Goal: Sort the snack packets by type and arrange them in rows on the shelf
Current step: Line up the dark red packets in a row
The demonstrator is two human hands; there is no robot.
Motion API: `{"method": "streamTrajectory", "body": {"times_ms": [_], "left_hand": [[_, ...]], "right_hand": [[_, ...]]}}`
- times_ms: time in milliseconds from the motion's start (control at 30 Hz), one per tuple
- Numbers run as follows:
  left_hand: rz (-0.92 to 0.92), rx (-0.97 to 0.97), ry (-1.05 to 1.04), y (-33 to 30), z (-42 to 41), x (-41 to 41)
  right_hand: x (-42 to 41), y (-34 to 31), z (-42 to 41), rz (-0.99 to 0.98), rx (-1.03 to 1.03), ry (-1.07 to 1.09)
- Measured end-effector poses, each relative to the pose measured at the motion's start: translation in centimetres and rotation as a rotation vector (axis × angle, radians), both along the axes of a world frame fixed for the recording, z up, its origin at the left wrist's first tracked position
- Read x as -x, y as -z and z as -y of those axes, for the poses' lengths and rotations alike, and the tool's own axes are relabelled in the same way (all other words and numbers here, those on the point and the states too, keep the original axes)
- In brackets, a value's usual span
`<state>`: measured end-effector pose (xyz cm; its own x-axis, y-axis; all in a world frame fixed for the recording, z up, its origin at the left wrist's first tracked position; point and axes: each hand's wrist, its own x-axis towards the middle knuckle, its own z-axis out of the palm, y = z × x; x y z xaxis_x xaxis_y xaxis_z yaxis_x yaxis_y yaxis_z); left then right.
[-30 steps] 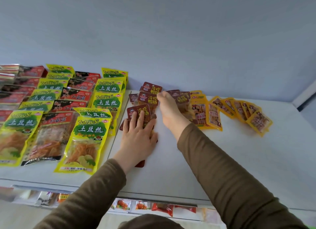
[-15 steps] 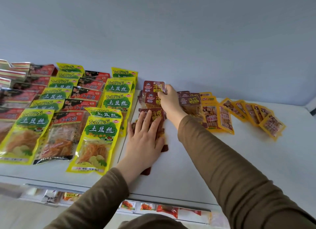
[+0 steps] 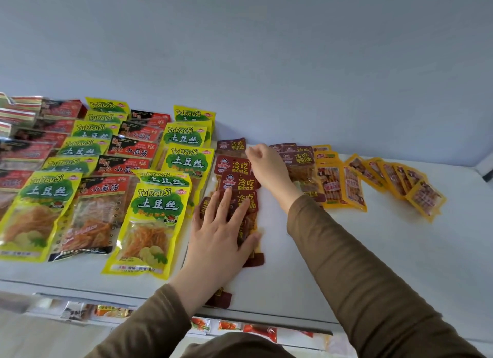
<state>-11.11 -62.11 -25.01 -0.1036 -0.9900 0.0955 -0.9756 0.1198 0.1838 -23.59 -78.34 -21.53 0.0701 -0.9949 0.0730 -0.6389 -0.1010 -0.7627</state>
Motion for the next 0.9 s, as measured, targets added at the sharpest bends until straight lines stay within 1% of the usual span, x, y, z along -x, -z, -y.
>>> {"method": "streamTrajectory", "body": {"times_ms": [67,200,267,367,433,533,667,800,900], "left_hand": [[-0.006,-0.007,-0.002,0.0,-0.2,0.1],[-0.008,0.007,-0.011,0.2,-0.4,0.1],[-0.006,0.009,-0.012,0.4,-0.4,0.2],[-0.034,0.004,-0.015,0.6,-0.1,0.0],[-0.043,-0.01,-0.015,0.5,0.4,-0.3],[-0.016,-0.016,-0.011,0.0,1.2,-0.6],[0.033,0.01,0.017,-0.2,1.2,-0.6],[-0.002,-0.02,0.029,-0.1,1.1,-0.4],[-0.023,-0.041,0.048,0.0,1.0,-0.3]], "right_hand": [[-0.4,-0.2,1.3,0.03,-0.075,0.021],[-1.4,-1.2,3.8,-0.006,-0.269,0.039],[-1.9,-1.9,4.5,-0.041,-0.303,0.041],[-2.8,-2.6,5.3,-0.205,-0.285,0.002],[-3.4,-2.6,5.6,-0.205,-0.326,-0.057],[-3.9,-2.1,5.8,-0.136,-0.386,-0.077],[-3.4,-1.1,6.0,0.004,-0.374,0.003],[-2.5,-0.1,5.6,0.362,-0.373,0.055],[-2.1,0.3,5.4,0.51,-0.343,0.133]]}}
